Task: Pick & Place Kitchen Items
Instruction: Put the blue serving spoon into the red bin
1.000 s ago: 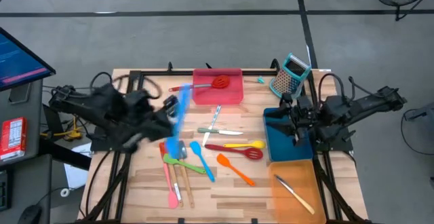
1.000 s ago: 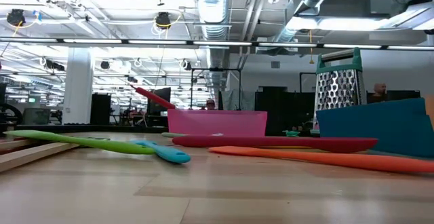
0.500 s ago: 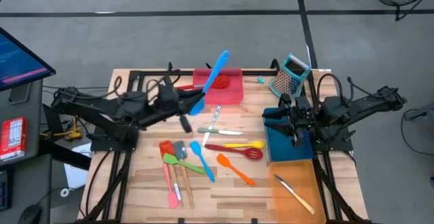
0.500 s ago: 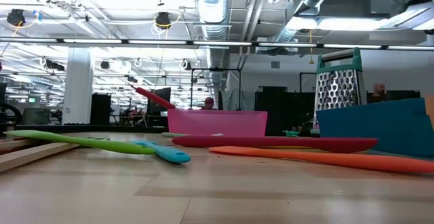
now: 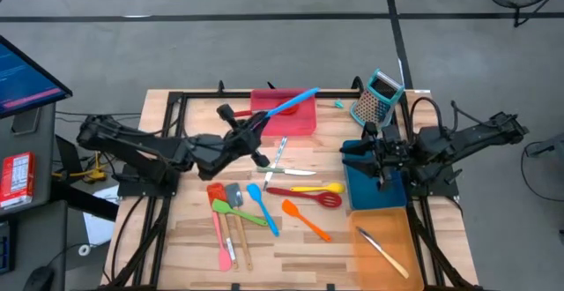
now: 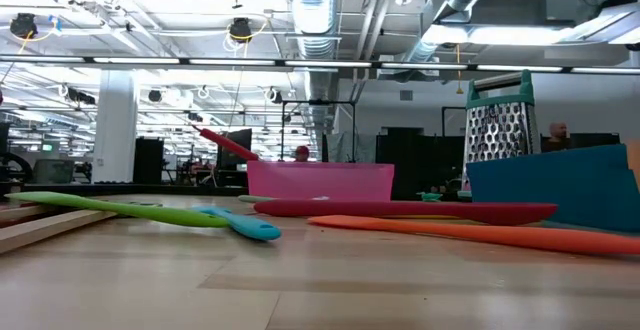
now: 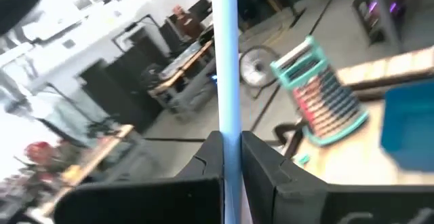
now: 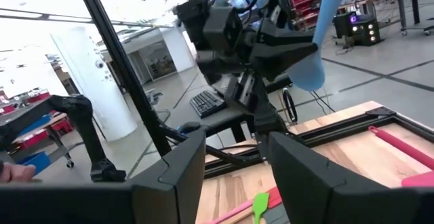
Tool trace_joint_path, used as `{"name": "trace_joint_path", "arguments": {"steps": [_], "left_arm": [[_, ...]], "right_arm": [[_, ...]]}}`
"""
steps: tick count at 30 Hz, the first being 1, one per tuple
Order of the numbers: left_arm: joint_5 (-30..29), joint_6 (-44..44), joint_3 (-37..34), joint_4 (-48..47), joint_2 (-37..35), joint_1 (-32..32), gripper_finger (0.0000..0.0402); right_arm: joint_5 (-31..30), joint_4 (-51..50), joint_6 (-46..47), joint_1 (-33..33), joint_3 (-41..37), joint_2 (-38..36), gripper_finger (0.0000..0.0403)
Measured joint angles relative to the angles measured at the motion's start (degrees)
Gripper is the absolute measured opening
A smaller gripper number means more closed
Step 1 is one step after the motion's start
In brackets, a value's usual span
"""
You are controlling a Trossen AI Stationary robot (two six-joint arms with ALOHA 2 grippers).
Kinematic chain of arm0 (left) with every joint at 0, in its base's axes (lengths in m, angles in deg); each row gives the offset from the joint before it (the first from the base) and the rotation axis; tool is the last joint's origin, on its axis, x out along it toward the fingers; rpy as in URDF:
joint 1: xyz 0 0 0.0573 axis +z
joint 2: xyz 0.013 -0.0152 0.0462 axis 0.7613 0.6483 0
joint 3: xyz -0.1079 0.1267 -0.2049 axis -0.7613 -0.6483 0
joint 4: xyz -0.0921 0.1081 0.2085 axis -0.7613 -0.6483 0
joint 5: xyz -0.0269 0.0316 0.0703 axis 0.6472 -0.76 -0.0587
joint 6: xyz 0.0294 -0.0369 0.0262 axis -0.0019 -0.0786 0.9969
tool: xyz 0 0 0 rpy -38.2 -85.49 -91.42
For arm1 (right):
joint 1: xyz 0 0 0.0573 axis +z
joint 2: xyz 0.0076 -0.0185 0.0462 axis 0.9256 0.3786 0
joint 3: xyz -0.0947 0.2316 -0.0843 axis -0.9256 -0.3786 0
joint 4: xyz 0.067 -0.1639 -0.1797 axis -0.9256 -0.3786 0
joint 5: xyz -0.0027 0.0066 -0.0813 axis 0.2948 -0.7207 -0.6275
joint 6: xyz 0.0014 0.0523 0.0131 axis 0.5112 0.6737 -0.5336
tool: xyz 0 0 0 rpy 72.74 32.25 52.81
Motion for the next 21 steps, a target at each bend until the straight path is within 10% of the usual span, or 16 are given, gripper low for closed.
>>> {"name": "trace_joint_path", "arguments": {"steps": [9,21], "left_arm": [[1.3,0.2,0.0,-0.5,-0.6,8.6,0.0008],[32.6,-26.8,0.0,1.3,-0.7,30.4,0.0008]], "right_arm": [[-3.8,0.2,1.3,-1.1,0.0,0.1,0.0161],[-3.8,-2.1,2.6,-2.3,0.0,0.1,0.0161]]}}
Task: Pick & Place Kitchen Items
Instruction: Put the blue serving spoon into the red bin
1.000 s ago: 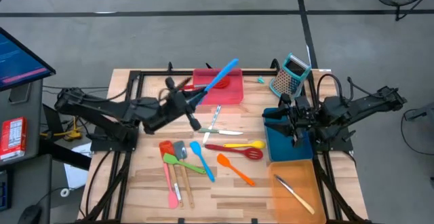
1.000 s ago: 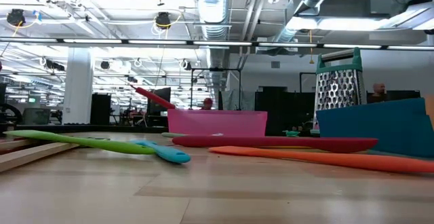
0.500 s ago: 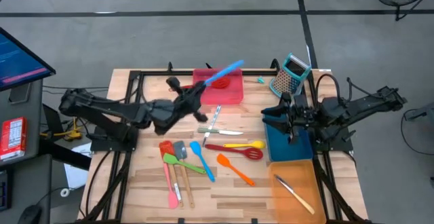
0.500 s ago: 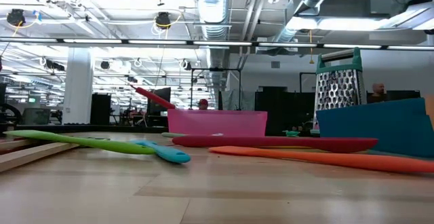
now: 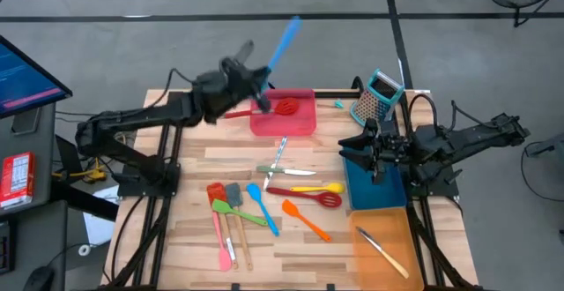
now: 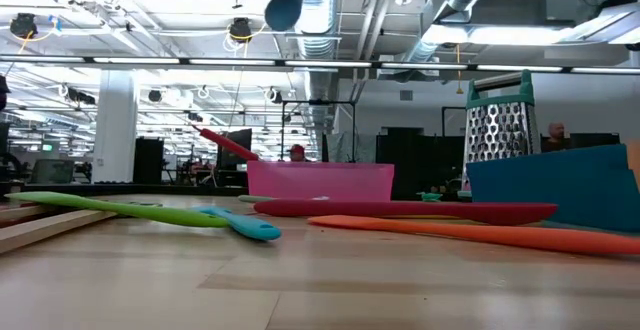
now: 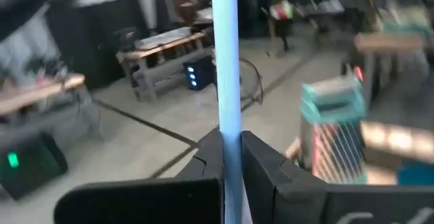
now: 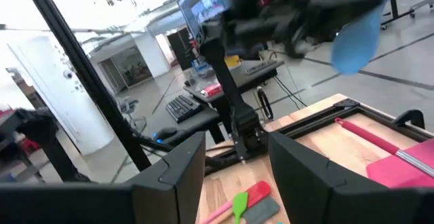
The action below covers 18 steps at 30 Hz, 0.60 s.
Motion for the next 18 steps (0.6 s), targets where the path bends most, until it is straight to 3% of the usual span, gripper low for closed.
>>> {"name": "trace_joint_path", "arguments": {"steps": [7,10,14,18], "left_arm": [[4.7,-16.0,0.0,7.3,0.8,9.2,0.0008],[8.4,-18.5,0.0,9.2,2.0,10.9,0.0008],[12.2,-19.8,-0.1,10.2,2.7,10.9,0.0008],[14.5,-20.0,-0.1,13.9,2.6,10.0,0.0008]], "right_arm": [[-0.4,-2.6,-1.2,-0.9,0.0,0.0,0.0161],[-4.8,-1.2,-1.3,-3.3,0.0,0.0,0.0161],[-8.4,3.4,-3.1,-10.6,0.0,0.0,0.0161],[-2.7,6.9,-1.9,-21.0,0.0,0.9,0.0161]]}}
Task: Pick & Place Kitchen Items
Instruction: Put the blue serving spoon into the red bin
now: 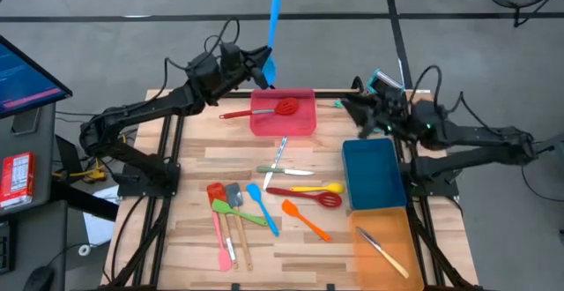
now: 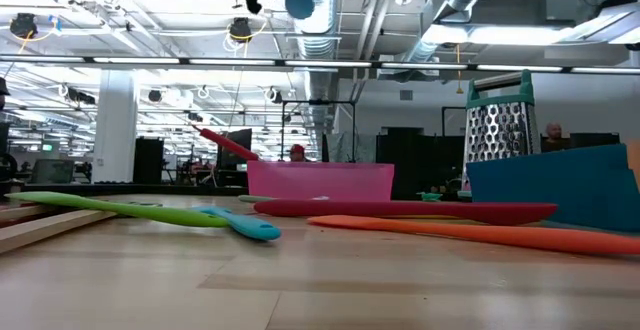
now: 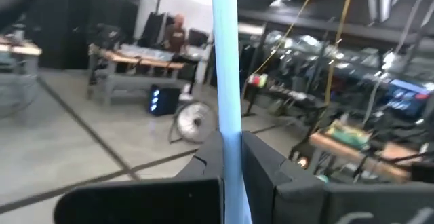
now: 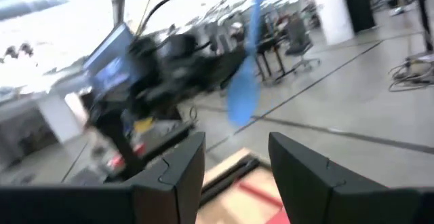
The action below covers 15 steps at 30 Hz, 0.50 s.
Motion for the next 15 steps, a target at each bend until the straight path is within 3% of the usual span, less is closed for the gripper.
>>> {"name": "trace_joint_path", "arguments": {"steps": [7,15], "left_arm": [[3.4,-1.2,0.0,7.0,-0.1,-0.2,0.0008],[8.9,-4.0,0.0,8.2,-0.1,-0.2,0.0008]], "right_arm": [[16.0,6.5,2.8,-12.9,2.5,8.8,0.0161],[20.8,5.9,0.3,-17.2,14.1,24.6,0.0206]]}}
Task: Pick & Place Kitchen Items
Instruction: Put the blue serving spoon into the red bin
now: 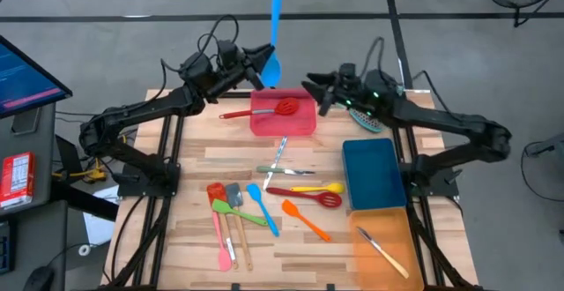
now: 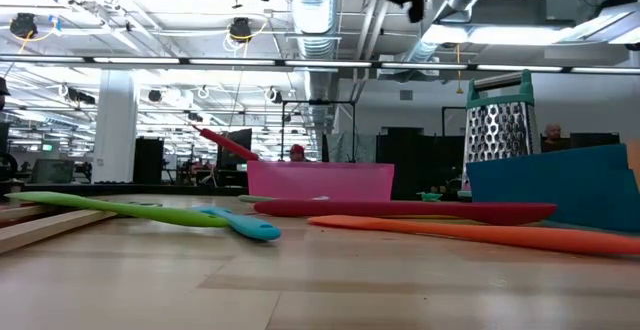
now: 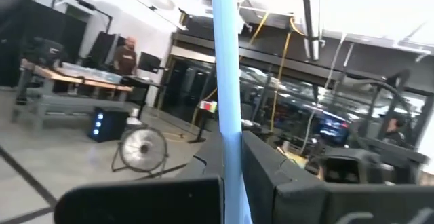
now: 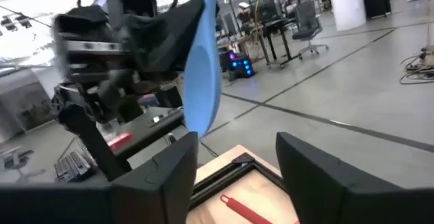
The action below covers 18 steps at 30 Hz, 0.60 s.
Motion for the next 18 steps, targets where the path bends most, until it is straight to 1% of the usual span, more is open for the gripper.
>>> {"name": "trace_joint_path", "arguments": {"steps": [4,7,13,18], "left_arm": [[1.0,-0.1,0.0,0.5,-0.3,0.0,0.0008],[1.4,-0.1,0.0,0.9,-0.3,0.0,0.0008],[2.3,-0.1,0.0,1.0,-0.3,0.0,0.0008],[2.6,-0.1,0.0,1.0,-0.3,0.0,0.0008]], "right_arm": [[10.1,0.0,0.0,-3.3,5.9,5.5,0.0250],[13.5,0.0,0.0,-4.7,9.8,9.1,0.0267],[20.6,0.2,0.0,-6.1,15.2,15.3,0.0270],[21.5,-0.1,0.0,-6.3,16.3,16.7,0.0270]]}}
